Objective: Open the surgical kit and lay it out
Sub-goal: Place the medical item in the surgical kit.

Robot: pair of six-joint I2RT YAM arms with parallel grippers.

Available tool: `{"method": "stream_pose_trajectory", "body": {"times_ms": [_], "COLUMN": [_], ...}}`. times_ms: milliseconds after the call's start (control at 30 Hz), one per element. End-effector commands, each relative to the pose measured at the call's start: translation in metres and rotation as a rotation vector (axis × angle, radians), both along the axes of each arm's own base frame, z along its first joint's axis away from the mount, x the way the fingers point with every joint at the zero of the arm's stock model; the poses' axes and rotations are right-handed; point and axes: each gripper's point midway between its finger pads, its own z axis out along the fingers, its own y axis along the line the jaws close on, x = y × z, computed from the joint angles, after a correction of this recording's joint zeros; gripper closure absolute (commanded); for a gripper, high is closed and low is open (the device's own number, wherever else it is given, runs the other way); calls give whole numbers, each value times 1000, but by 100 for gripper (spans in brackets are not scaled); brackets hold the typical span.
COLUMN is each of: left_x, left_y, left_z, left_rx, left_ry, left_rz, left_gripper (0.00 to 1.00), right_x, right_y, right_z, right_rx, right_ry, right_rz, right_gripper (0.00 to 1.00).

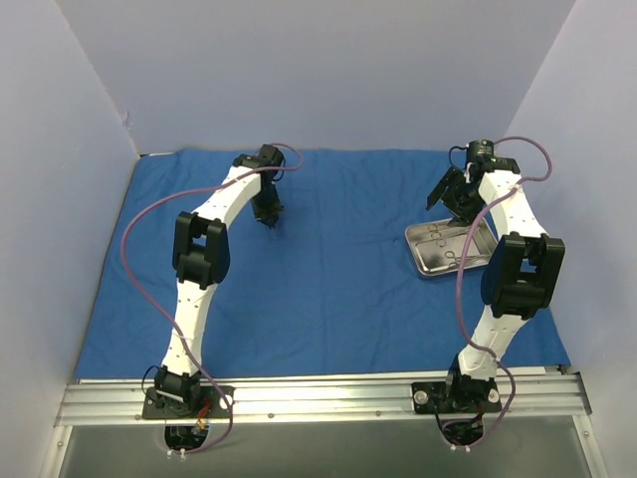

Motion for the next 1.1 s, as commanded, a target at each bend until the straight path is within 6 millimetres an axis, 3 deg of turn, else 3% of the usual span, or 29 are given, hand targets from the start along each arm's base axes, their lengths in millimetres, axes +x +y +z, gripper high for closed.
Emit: {"method": "stream_pose_trajectory", "body": {"times_ms": [0, 133, 267, 300, 367, 400, 633, 800, 1067], "left_x": [16, 37, 66, 76, 81, 87, 87, 97, 104], "left_y": [57, 111, 143, 146, 154, 153, 139, 138, 125], "left_z": [36, 30, 25, 31, 22, 28, 10, 10, -15], "left_rx": [65, 53, -10, -34, -31, -45, -81, -43, -96], "left_ry": [-80, -91, -134, -161, -153, -172, -151, -207, -167], "left_rz": [225, 397, 550, 591, 640, 659, 735, 721, 730], "left_gripper": [98, 98, 98, 98, 98, 98, 98, 98, 98], "right_x": [-6, -6, -5, -4, -4, -4, -2, -5, -2], "right_y": [2, 3, 4, 4, 4, 4, 6, 7, 7], "right_z": [7, 6, 5, 6, 4, 5, -3, -5, -6], "right_rx": [8, 6, 5, 5, 4, 4, 18, 18, 27], "right_ry": [4, 9, 20, 19, 27, 24, 39, 48, 48], "right_rz": [13, 25, 39, 44, 51, 53, 63, 77, 81], "right_gripper": [35, 35, 36, 36, 36, 36, 36, 36, 36]}}
